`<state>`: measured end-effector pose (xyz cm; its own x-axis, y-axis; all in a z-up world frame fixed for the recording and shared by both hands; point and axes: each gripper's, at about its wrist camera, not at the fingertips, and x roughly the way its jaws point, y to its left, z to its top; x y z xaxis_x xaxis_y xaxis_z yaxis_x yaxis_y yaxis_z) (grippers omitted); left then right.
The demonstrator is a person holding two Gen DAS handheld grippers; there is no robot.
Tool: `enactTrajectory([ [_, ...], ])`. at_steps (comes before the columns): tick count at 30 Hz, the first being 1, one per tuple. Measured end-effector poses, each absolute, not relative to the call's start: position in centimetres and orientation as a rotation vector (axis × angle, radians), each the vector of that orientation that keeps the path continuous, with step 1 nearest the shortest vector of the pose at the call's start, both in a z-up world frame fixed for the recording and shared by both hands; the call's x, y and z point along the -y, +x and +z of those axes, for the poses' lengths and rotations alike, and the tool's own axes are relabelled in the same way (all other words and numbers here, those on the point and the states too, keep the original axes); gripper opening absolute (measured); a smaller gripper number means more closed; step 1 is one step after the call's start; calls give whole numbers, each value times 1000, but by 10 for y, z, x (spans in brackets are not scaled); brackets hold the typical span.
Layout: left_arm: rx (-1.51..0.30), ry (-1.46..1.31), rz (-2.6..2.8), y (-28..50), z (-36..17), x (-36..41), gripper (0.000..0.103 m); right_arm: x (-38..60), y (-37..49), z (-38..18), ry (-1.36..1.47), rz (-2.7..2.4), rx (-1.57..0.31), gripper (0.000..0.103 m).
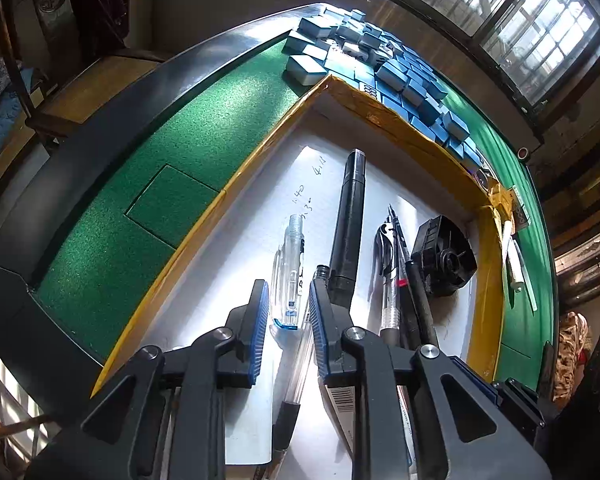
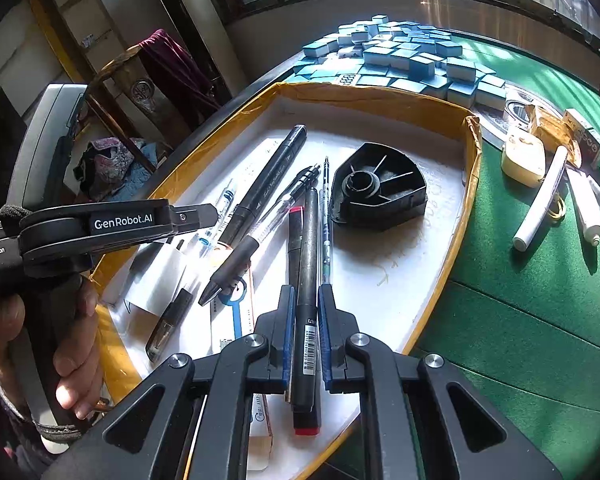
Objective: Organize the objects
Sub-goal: 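Open both tools to drop the two pens into the tray, then swing both tools back from the tray to the table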
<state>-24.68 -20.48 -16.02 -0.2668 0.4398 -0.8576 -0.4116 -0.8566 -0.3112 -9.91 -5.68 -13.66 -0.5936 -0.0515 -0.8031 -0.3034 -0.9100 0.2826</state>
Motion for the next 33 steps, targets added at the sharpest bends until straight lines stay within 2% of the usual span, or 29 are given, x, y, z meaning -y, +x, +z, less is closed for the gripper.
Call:
enactTrajectory([
  [2, 57, -1456, 2157, -244, -157, 207, 36, 57, -97, -135, -1320, 2635, -621, 20],
  [4, 81, -1454, 2171, -241, -154, 209, 42, 56, -93, -131, -1288, 2661, -642, 30],
  [10, 72, -1364, 2259, -217, -129, 207, 46, 44, -63, -114, -1123, 2757, -707, 43],
  [13, 45, -1284, 2272, -196, -113, 197, 50, 31, -43, -115, -1069, 2765, -777, 43],
  [20, -87, -1179, 2129, -148, -96, 136, 51, -10, 7, -123, -989, 2681, -877, 44],
  [33, -291, -1180, 1965, -120, -108, 29, 51, -65, 71, -134, -928, 2483, -988, 44],
])
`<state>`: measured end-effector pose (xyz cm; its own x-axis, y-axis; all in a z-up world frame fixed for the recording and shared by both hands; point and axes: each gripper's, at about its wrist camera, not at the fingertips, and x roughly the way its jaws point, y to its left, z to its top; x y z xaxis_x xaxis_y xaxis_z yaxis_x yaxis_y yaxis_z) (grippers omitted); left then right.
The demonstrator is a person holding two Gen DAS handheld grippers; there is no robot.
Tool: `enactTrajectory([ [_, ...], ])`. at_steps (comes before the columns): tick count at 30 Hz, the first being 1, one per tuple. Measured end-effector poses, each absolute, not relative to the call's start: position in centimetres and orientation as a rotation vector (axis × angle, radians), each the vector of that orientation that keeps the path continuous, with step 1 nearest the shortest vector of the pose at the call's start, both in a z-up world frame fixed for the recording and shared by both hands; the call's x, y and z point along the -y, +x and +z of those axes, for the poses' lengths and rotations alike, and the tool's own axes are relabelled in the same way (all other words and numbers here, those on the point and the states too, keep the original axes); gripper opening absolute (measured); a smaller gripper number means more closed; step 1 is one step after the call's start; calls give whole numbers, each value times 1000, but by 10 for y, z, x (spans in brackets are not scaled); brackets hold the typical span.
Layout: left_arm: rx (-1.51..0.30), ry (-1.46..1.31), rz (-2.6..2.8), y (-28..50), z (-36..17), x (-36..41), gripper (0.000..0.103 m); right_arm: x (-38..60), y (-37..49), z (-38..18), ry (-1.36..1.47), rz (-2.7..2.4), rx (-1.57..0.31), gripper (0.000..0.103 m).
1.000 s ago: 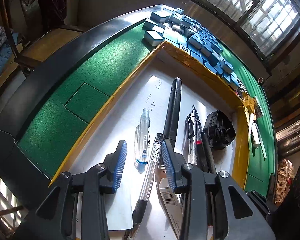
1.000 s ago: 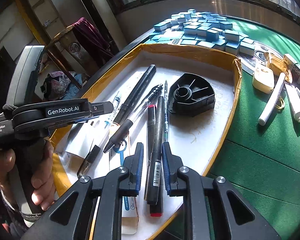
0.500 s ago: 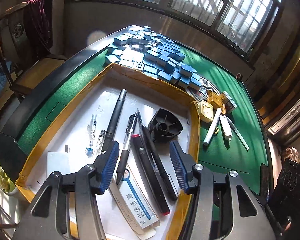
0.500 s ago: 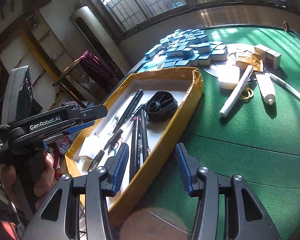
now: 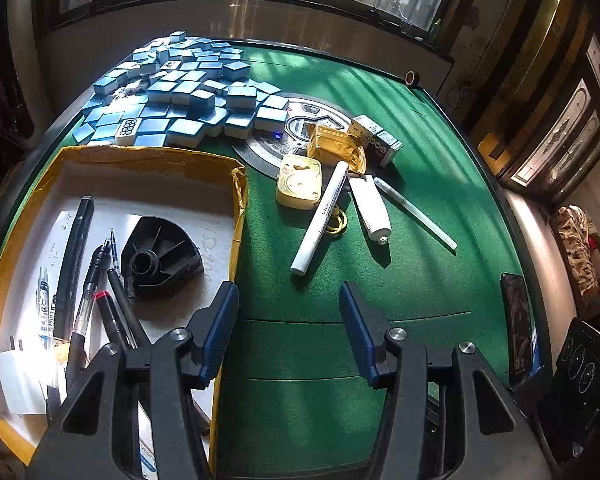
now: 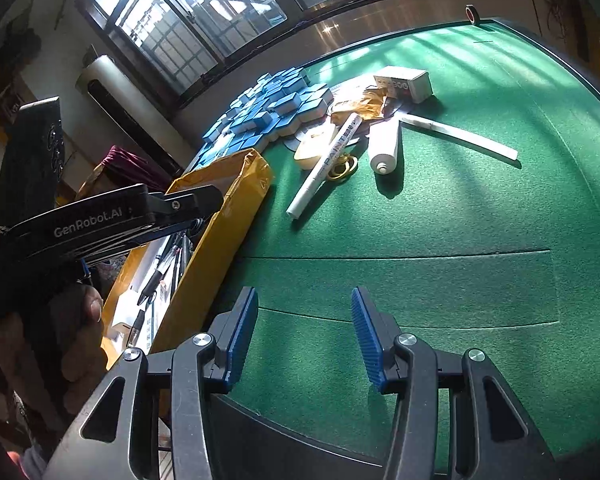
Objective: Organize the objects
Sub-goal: 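Swing both tools back from the tray to the table, then close the left tool on the white PAINT marker and lift it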
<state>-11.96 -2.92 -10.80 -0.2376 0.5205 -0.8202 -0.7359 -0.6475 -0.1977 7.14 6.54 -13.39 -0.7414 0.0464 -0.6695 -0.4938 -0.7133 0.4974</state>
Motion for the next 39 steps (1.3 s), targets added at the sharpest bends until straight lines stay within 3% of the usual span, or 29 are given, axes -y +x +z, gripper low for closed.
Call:
enactTrajectory([
  [23, -613, -1225, 1936, -119, -149, -92, 51, -112, 100, -155, -876, 2506, -1127, 44],
  [28, -662, -1249, 1946, -125, -158, -108, 44, -119, 104, -155, -885, 2511, -1139, 44],
  [29, -661, -1256, 1948, -126, -159, -109, 35, -121, 104, -155, -888, 2508, -1136, 44],
  [31, -654, -1284, 1932, -129, -163, -111, 28, -125, 106, -154, -890, 2497, -1140, 44],
  [39, -568, -1304, 1940, -123, -161, -95, 22, -124, 113, -151, -897, 2453, -1136, 44],
])
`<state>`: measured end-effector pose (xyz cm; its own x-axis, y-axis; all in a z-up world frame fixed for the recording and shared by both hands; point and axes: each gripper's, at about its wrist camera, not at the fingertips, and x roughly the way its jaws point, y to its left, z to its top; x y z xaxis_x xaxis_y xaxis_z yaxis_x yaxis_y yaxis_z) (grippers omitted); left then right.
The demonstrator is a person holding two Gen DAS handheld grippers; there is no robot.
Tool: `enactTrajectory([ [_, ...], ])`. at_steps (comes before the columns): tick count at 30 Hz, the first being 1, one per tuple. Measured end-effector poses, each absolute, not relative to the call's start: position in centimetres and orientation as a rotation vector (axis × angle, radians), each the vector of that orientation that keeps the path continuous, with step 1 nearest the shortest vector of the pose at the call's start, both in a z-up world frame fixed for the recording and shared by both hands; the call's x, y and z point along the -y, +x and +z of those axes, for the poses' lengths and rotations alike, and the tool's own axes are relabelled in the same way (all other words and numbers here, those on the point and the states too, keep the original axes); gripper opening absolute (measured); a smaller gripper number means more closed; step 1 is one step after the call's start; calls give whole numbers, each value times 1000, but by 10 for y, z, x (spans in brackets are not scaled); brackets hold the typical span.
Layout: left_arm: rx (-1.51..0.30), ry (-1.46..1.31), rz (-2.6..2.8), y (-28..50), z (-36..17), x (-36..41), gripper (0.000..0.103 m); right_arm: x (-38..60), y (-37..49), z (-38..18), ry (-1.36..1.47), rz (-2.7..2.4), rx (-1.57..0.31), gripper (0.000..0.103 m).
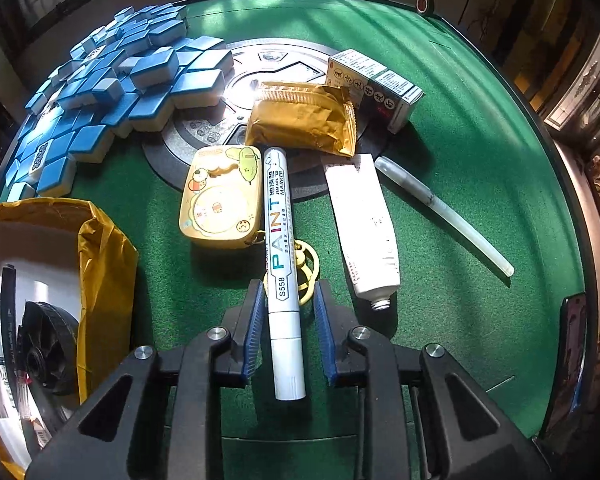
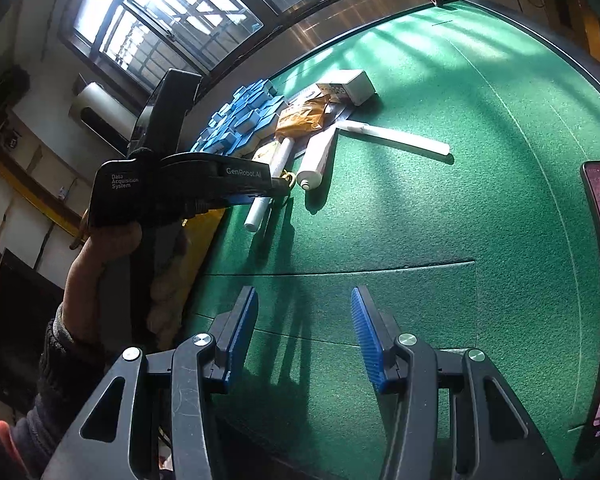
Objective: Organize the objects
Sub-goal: 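Close the left tool on the white PAINT marker and lift it, then hold the paint marker in the left tool while the right tool grasps the white tube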
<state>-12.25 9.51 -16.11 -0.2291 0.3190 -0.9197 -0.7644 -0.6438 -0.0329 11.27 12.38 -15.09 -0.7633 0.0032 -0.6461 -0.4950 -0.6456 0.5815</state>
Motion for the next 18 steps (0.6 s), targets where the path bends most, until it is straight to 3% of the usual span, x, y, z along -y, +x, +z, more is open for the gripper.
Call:
enactTrajectory([
  [5, -539, -1304, 1943, -94, -166, -55, 21, -114, 111, -154, -917, 2421, -1140, 44],
  [8, -535, -1293, 1908, -72, -166, -33, 14, -109, 110, -153, -913, 2405, -1144, 44],
  [18, -520, -1277, 1880, -55, -167, 16, 12, -102, 107, -138, -851, 2342, -1096, 43],
])
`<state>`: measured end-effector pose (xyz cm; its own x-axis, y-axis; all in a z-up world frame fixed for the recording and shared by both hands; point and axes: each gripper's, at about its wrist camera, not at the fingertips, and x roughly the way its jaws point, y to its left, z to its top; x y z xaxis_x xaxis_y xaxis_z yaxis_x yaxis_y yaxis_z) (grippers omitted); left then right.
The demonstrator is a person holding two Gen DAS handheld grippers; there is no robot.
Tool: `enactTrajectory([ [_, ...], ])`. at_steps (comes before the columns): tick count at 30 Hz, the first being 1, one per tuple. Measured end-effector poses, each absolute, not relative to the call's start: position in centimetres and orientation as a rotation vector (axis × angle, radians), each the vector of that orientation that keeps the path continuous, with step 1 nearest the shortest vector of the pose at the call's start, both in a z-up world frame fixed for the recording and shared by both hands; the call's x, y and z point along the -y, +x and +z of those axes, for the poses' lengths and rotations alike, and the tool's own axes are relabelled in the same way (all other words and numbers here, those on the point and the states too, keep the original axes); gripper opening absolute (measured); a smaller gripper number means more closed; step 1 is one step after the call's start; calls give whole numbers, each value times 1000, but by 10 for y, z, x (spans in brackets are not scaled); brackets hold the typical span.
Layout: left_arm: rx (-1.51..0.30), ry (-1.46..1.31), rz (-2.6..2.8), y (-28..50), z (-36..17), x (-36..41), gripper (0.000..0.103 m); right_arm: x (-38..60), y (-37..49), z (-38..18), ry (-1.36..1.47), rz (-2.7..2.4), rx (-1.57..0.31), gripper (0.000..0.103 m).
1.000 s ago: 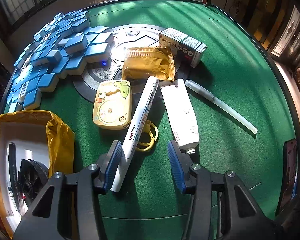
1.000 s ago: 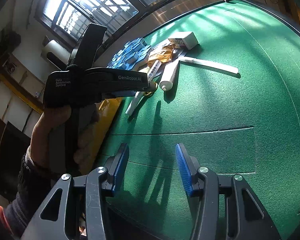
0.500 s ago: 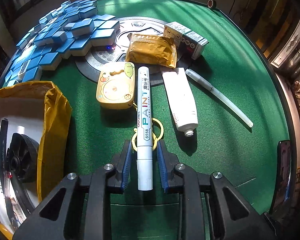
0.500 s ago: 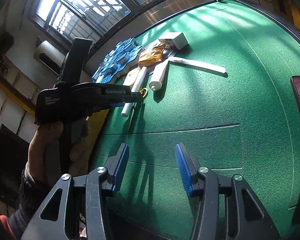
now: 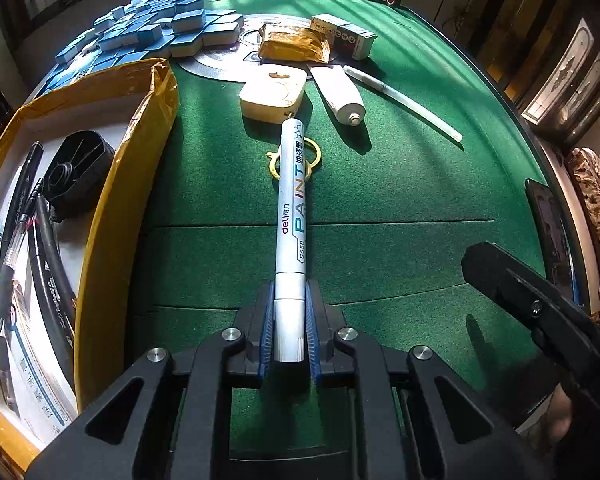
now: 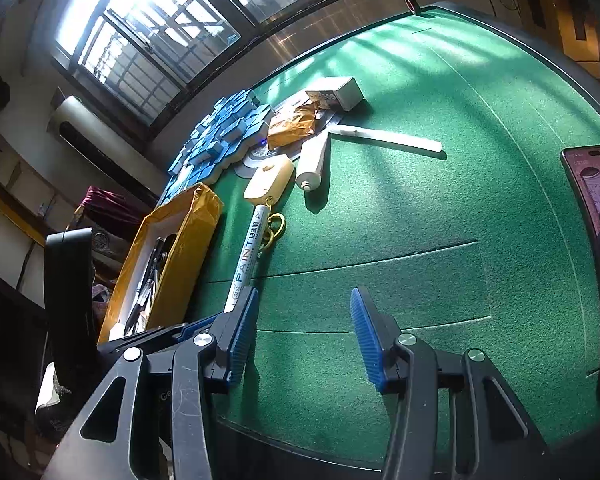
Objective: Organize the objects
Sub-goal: 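Hold the paint marker in the left tool while the right tool grasps the white tube, then carry the paint marker with the left tool while the right tool carries the white tube over the tray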
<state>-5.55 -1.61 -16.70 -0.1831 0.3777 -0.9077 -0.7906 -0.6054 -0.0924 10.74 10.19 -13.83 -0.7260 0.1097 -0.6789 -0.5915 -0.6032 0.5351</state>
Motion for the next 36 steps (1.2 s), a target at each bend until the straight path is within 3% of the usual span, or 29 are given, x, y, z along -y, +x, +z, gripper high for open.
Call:
enactTrajectory([
  [20, -488, -1270, 1828, -61, -168, 36, 12, -135, 26, -124, -993, 2290, -927, 45],
  [32, -376, -1342, 1729, -83, -170, 36, 13, -185, -53, -149, -1134, 2220, -795, 44],
  [34, -379, -1338, 1726, -82, -170, 34, 13, -182, -60, -155, -1174, 2211, -743, 38],
  [35, -374, -1341, 1727, -83, -170, 34, 13, -179, -62, -156, -1189, 2199, -703, 27],
  [36, -372, -1343, 1727, -83, -170, 34, 13, -176, -63, -156, -1198, 2180, -653, 27],
])
